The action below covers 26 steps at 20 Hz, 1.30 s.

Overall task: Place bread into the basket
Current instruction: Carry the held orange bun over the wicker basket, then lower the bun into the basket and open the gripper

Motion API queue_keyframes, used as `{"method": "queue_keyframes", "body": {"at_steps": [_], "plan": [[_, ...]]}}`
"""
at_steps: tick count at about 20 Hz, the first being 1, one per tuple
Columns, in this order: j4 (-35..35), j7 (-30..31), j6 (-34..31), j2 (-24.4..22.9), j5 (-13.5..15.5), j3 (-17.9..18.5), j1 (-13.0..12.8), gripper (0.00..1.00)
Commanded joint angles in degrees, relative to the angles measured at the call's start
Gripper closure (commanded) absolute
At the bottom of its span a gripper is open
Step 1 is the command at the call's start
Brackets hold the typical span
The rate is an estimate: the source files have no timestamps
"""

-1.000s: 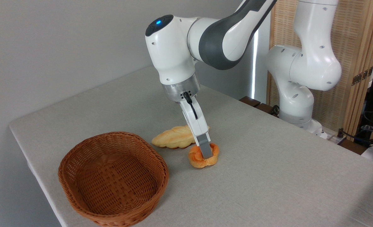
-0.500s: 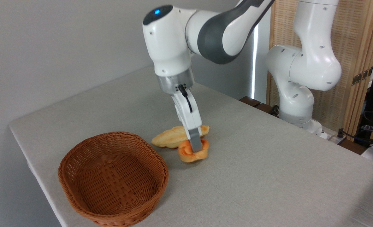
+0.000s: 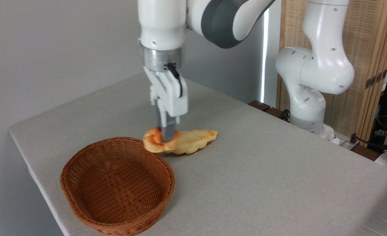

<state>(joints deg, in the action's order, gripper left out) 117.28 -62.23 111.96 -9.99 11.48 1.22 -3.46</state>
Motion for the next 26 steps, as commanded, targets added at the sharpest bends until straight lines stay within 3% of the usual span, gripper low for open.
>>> {"method": "queue_keyframes", "body": {"at_steps": [1, 6, 9, 13, 15, 17, 19, 26], "plan": [[-8.5, 0.4, -0.5, 7.4, 4.5, 1.5, -0.5, 0.76], [-11.9, 0.4, 0.4, 12.5, 4.9, 1.6, -0.3, 0.75], [-11.8, 0.3, 5.5, 15.5, 4.3, 1.6, -0.1, 0.75], [-11.8, 0.2, 6.4, 16.2, 4.3, 1.6, -0.1, 0.75], [-11.8, 0.1, 6.4, 16.3, 3.6, 1.6, -0.1, 0.65], [-11.7, -0.1, 6.2, 16.4, 0.5, 1.6, 0.0, 0.42], [-11.7, -0.1, 6.1, 16.4, -1.7, 1.6, -0.1, 0.36], [-11.7, 0.0, 6.1, 16.4, -1.9, 1.6, 0.0, 0.20]]}}
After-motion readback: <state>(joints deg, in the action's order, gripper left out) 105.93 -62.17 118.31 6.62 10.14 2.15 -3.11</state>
